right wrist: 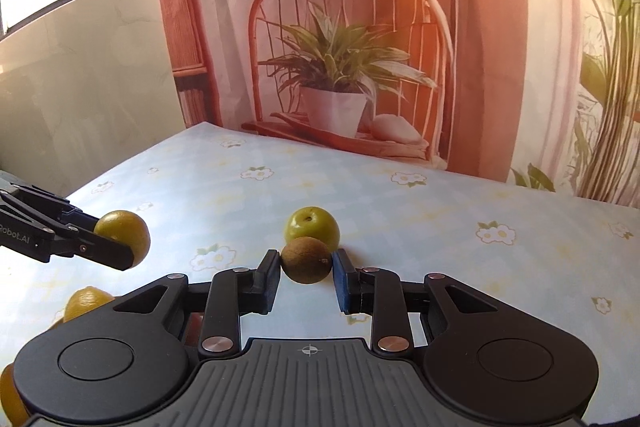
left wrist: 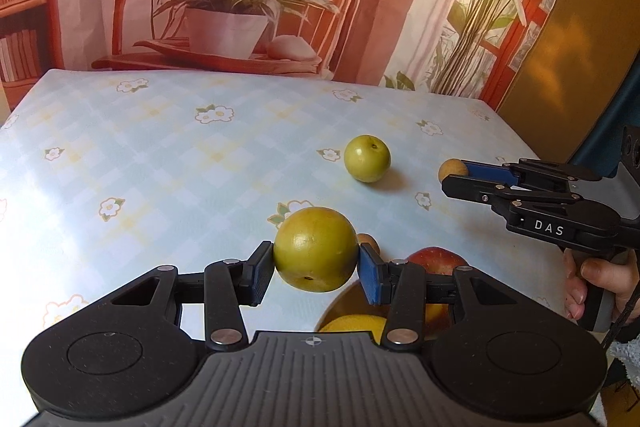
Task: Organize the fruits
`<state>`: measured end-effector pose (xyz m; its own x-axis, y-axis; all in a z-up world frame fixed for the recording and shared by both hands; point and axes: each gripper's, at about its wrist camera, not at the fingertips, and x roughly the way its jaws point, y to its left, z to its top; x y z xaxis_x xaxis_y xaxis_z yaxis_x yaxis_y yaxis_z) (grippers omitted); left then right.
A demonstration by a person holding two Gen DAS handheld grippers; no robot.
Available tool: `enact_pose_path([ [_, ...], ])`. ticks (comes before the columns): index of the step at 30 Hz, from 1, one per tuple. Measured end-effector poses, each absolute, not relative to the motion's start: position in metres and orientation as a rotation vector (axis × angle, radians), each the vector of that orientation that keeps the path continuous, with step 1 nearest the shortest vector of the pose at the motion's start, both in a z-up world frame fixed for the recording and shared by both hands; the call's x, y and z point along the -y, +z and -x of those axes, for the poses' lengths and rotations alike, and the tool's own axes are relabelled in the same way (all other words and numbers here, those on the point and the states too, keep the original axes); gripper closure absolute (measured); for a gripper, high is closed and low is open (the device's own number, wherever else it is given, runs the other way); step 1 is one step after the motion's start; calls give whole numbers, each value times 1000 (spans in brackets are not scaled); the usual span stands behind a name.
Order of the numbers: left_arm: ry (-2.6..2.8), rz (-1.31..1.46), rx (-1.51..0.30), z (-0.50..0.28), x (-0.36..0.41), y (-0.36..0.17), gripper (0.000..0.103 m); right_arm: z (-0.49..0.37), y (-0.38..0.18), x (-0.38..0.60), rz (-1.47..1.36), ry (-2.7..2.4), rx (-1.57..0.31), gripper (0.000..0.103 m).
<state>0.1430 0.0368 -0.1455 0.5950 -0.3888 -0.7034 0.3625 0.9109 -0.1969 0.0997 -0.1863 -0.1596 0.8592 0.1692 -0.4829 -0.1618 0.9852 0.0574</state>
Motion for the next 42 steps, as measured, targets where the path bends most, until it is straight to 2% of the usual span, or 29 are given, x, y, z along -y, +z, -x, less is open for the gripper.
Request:
enact_pose_path([
  [23, -473, 64, -785, -73, -44, -133, 55, -12, -157, 135, -57, 147, -500, 77],
  [42, -504, 61, -843, -59, -38, -153, 55, -4, -172, 125, -114, 161, -550, 77],
])
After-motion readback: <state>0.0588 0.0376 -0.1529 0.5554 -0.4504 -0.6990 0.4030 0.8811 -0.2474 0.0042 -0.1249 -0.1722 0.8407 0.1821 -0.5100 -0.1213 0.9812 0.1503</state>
